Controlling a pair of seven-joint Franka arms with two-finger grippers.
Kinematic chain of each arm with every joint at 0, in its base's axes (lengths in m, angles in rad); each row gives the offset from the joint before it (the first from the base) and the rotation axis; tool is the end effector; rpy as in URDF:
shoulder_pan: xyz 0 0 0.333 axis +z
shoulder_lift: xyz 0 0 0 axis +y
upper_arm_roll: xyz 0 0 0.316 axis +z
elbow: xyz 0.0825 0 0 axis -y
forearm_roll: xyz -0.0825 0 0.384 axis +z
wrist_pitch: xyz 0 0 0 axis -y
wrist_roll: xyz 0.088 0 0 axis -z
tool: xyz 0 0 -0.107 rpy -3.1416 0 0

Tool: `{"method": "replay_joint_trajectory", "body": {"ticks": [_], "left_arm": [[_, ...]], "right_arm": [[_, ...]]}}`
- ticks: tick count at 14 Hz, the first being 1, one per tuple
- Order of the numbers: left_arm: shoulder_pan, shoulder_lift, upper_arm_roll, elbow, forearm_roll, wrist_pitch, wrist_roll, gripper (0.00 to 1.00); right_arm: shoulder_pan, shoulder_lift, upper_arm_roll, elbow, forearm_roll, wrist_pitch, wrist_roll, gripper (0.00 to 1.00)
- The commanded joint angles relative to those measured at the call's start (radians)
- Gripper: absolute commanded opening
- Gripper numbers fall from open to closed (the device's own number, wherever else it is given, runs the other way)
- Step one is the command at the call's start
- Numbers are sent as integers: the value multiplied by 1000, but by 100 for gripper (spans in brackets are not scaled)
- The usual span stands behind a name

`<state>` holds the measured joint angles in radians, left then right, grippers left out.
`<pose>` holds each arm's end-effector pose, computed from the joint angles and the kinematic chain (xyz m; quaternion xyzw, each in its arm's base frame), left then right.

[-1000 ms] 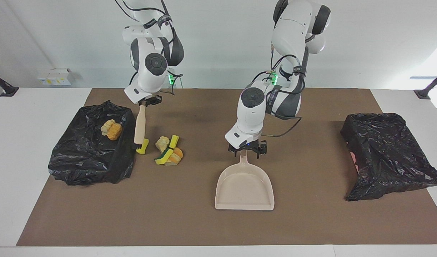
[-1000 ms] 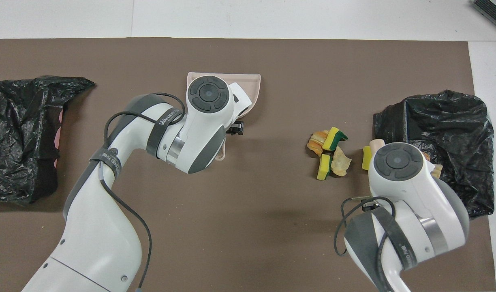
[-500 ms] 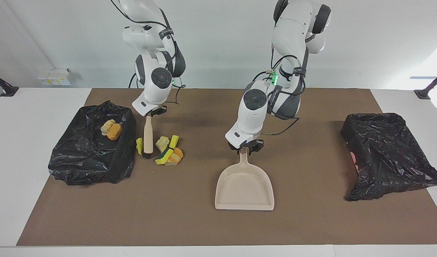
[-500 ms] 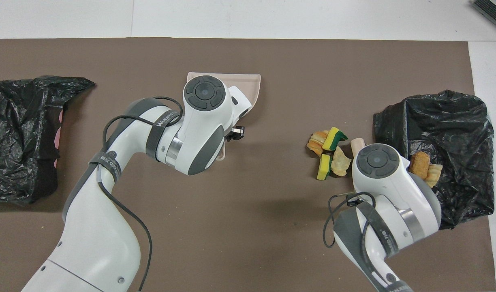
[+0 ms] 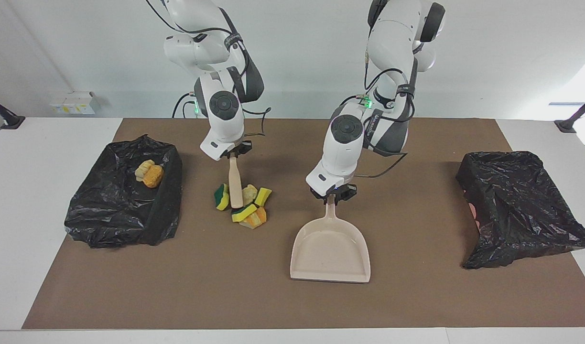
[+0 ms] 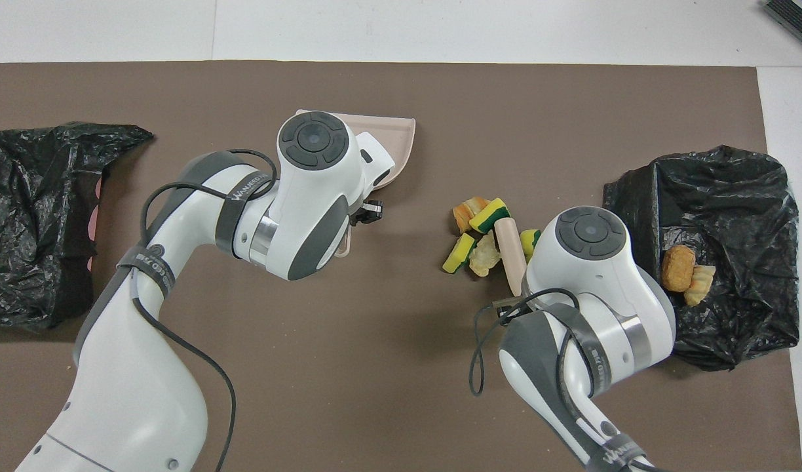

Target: Sweep and dump trash in bin

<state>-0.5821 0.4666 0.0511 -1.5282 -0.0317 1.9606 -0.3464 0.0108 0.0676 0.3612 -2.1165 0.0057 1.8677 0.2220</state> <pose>0.5863 -0.3524 0.3857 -0.9959 0.0884 0.0165 0.0044 0.4804 0.1867 0.3623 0.9850 0.0742 -0.1528 0.0317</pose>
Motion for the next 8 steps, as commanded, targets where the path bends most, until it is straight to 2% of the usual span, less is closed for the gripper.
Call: {"method": "replay_joint_trajectory", "body": {"ticks": [1,4,6,8], "left_arm": [[60,-81,3,-38,-2,-81,177,0],[109,-111,4,-38,6,-184,363,0],[134,-129,4,-40,41,-245,494,0],[160,-137,4,-41,61,-293,721,0]], "right_arm": [[-29,-26,-7,82,34,-68,-49,0],[-83,-104,-19,96,-9,-171,-94,0],[-106,-165,-18,2,-134,-161,-159,0],[-114,-186,-19,-80,-168,-104,-164,0]]}}
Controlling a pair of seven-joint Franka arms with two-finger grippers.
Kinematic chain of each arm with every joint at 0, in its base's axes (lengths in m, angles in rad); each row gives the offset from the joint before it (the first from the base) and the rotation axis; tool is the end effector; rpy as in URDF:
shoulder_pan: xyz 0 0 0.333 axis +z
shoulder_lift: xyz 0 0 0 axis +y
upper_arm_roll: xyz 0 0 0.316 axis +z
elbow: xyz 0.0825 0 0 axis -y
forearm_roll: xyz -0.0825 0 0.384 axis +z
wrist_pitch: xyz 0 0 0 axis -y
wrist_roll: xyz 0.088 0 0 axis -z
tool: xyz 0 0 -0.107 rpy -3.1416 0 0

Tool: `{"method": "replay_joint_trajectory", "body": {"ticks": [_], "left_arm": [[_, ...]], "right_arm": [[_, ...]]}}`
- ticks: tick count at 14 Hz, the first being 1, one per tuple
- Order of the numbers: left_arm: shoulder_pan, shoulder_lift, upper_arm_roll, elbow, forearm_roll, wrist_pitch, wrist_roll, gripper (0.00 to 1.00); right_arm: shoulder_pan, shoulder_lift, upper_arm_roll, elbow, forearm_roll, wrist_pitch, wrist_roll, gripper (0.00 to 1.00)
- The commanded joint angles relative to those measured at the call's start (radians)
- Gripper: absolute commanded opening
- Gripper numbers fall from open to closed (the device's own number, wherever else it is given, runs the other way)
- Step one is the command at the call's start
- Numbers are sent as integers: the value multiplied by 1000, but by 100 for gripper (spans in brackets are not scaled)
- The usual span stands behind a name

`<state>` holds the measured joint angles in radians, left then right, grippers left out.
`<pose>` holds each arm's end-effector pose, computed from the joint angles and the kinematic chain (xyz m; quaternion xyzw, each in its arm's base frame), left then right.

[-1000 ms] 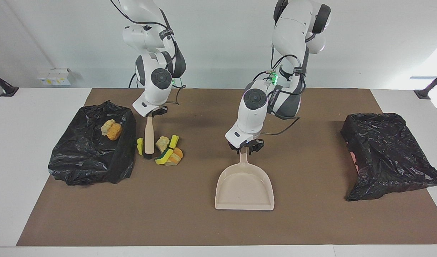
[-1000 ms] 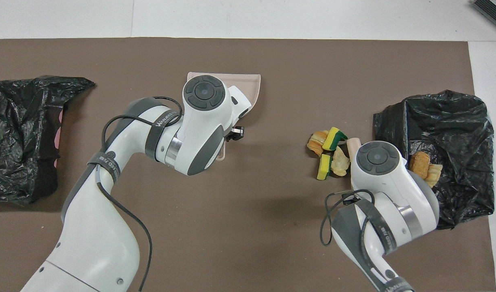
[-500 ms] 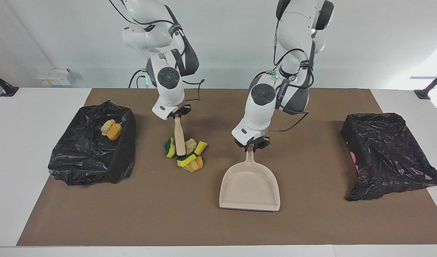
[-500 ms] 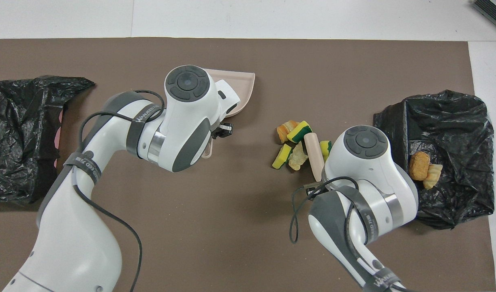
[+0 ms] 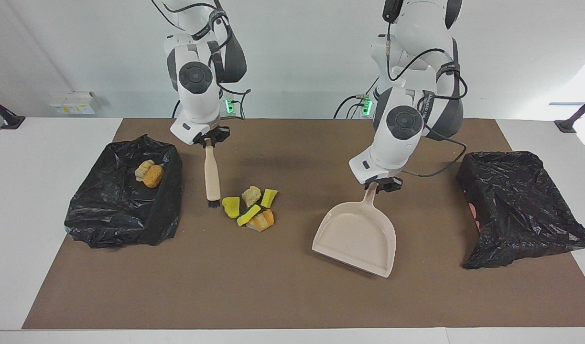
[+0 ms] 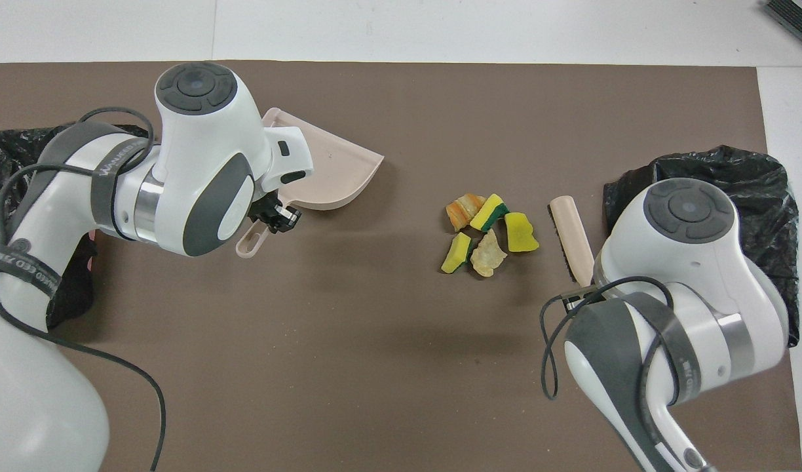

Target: Sweep and dump trash in bin

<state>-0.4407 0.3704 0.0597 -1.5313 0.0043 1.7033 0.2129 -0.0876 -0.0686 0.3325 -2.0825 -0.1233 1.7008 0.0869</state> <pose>0.5984 -0.2443 0.4291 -0.9511 0.2925 0.0973 0.0213 0.4820 0.1104 0.4339 0.9806 0.0931 -0.1439 0.0951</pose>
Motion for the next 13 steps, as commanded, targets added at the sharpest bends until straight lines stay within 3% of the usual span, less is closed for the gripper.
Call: {"method": "replay_joint_trajectory", "body": {"ticks": [1,5,8,13], "left_arm": [[25,-44,-4,-44,31,-54,233,0],[53,-56,-4,-67,89,-57,541,0],[30,-67,-8,-108,151,40,855,0],[-49,-139,-9,-265,155,209,872,0]], "right_arm": [[-30,-36,11,-145,-62,104,-19,0],[-37,55,19,-162,-84,230,75,0],[17,114,22,-160,2,307,134,0],[132,220,22,-79,106,361,151,0]]}}
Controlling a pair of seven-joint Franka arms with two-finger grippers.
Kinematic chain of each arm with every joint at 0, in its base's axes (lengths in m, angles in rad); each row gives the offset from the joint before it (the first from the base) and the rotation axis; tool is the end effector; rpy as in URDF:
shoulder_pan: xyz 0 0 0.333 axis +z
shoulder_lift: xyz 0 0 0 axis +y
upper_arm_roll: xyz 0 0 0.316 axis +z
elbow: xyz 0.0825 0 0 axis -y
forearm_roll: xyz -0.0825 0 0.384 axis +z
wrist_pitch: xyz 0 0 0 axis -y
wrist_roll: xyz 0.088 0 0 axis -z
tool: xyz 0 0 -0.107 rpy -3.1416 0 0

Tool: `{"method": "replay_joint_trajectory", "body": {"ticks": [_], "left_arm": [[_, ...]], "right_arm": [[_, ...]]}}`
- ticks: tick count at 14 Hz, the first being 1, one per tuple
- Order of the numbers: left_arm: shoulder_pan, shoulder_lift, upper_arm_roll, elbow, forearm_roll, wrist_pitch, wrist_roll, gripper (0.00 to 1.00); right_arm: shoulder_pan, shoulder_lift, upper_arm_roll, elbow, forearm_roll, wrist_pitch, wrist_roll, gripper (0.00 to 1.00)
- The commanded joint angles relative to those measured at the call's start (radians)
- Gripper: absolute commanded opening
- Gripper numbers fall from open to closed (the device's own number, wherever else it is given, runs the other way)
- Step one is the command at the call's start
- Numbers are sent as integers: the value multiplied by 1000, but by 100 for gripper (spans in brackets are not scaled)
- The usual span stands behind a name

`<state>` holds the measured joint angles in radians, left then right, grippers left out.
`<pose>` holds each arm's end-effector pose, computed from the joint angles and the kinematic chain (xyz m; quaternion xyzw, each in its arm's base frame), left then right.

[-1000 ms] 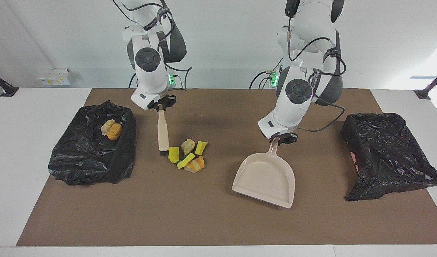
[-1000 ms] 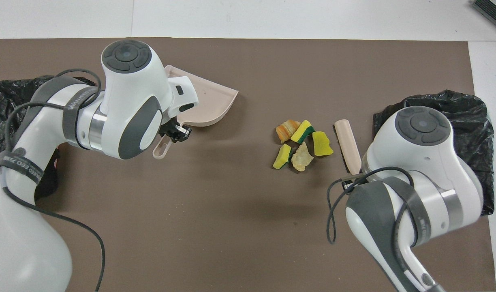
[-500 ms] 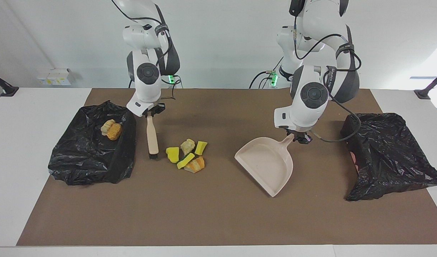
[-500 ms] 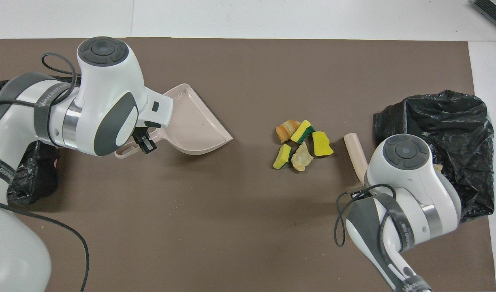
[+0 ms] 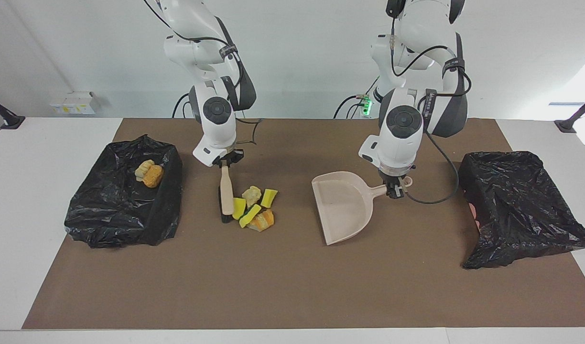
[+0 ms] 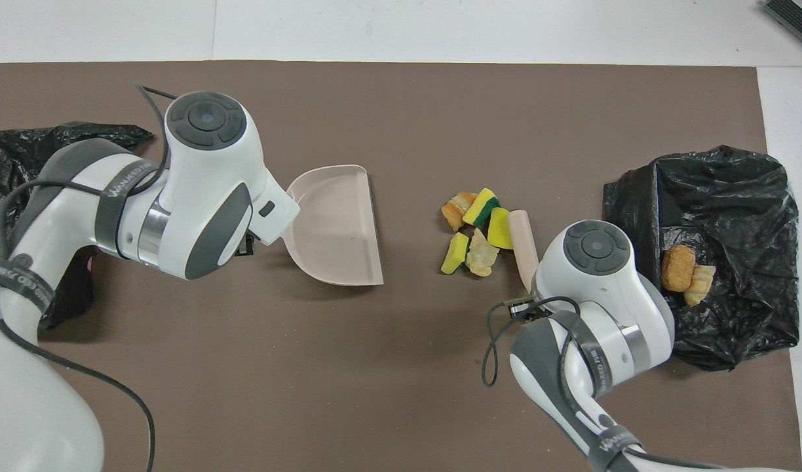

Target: Sweep and dump trash in bin

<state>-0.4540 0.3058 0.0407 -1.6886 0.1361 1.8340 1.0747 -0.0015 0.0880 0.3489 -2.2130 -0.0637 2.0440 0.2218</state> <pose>0.5785 -0.2441 0.4081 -0.7156 0.6904 0.0983 0.0405 0.4800 0.1697 0.3227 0.9887 0.0814 -0.1170 0.0460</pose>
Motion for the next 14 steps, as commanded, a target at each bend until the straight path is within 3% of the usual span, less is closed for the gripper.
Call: {"method": "replay_joint_trajectory", "body": {"ticks": [1,4,9,11,14], "left_arm": [[-44,-77,10,-130,23,99,-5,0],[-87,-82,10,-186,31,171,-110,0],[-107,-126,10,-296,31,261,-119,0],[-107,-134,7,-312,31,292,-119,0],[-98,-136,7,-327,30,323,-122,0]], "right_arm": [[66,67,7,52,79,47,1,0],[110,88,7,67,230,106,-56,0],[181,107,9,137,504,114,-85,0],[193,90,7,171,510,76,-76,0],[166,-19,-8,180,493,-46,-73,0]]}}
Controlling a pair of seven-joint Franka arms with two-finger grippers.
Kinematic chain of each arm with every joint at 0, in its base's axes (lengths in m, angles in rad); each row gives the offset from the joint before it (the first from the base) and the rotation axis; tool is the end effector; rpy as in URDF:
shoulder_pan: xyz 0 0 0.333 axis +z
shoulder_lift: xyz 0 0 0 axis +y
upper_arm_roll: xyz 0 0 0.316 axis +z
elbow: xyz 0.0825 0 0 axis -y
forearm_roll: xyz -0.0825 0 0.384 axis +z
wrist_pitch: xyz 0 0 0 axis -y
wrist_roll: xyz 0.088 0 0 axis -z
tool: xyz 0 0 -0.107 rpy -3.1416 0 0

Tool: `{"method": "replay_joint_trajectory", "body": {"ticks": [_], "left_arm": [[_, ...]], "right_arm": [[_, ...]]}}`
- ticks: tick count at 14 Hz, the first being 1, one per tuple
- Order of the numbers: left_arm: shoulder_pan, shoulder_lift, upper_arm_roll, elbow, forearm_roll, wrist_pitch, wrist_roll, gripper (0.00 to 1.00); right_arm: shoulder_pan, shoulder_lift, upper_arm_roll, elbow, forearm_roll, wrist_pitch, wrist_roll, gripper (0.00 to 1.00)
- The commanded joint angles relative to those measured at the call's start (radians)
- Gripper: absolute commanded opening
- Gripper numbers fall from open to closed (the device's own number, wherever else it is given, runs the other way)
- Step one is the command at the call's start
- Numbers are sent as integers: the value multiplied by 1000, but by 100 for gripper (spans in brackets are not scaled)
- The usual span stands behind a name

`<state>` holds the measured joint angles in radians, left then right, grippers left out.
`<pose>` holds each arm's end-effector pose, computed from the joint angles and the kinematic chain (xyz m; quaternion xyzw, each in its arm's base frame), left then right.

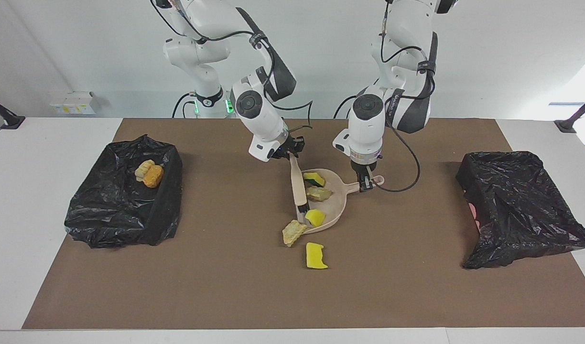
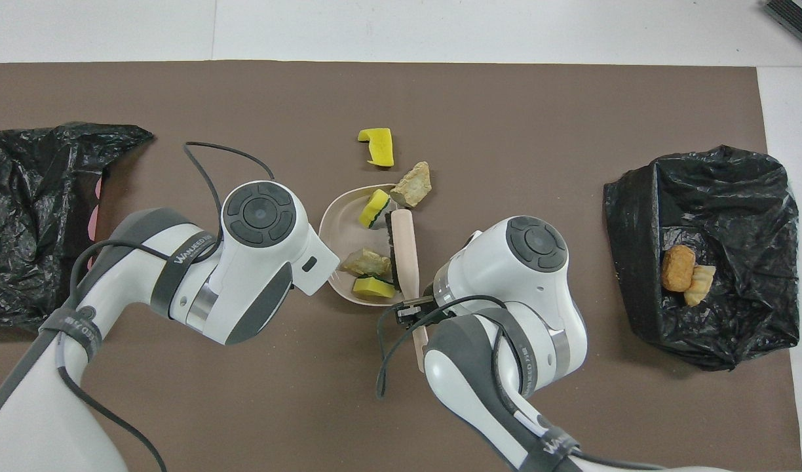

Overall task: Sweep and dump trash in bin
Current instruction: 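Sweep the sponge scraps into the dustpan with the right gripper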

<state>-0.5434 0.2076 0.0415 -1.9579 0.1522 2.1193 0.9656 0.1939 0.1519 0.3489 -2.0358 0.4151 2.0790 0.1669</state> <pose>0.5231 -0.2802 0.3681 -0.7123 0.6981 0.0381 0.0611 0.4783 0.3076 0.3718 -0.9756 -0.0740 0.1175 0.1699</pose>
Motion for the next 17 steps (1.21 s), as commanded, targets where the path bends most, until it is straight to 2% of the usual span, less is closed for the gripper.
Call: {"method": "replay_joint_trajectory", "body": {"ticks": [1,2,4,9,13,15,17], "left_arm": [[-6,-37,6,-59,14,39,-13,0],[-3,-37,6,-59,14,39,-13,0],[-3,-37,8,-55,14,25,-42,0],[0,-28,12,5,12,-100,-183,0],[29,-28,21,23,13,-117,-251,0],[51,-27,21,22,15,-116,-260,0],[62,-24,21,22,14,-96,-298,0]], "right_arm": [[-74,-113,-8,8,-7,-127,-32,0],[-106,-110,-5,35,-95,-158,-59,0],[-114,-56,1,110,-331,-169,-122,0],[-116,171,4,322,-651,-188,-343,0],[-70,255,2,333,-684,-123,-331,0],[-56,258,5,326,-662,-79,-262,0],[-27,262,8,309,-588,-94,-259,0]]}}
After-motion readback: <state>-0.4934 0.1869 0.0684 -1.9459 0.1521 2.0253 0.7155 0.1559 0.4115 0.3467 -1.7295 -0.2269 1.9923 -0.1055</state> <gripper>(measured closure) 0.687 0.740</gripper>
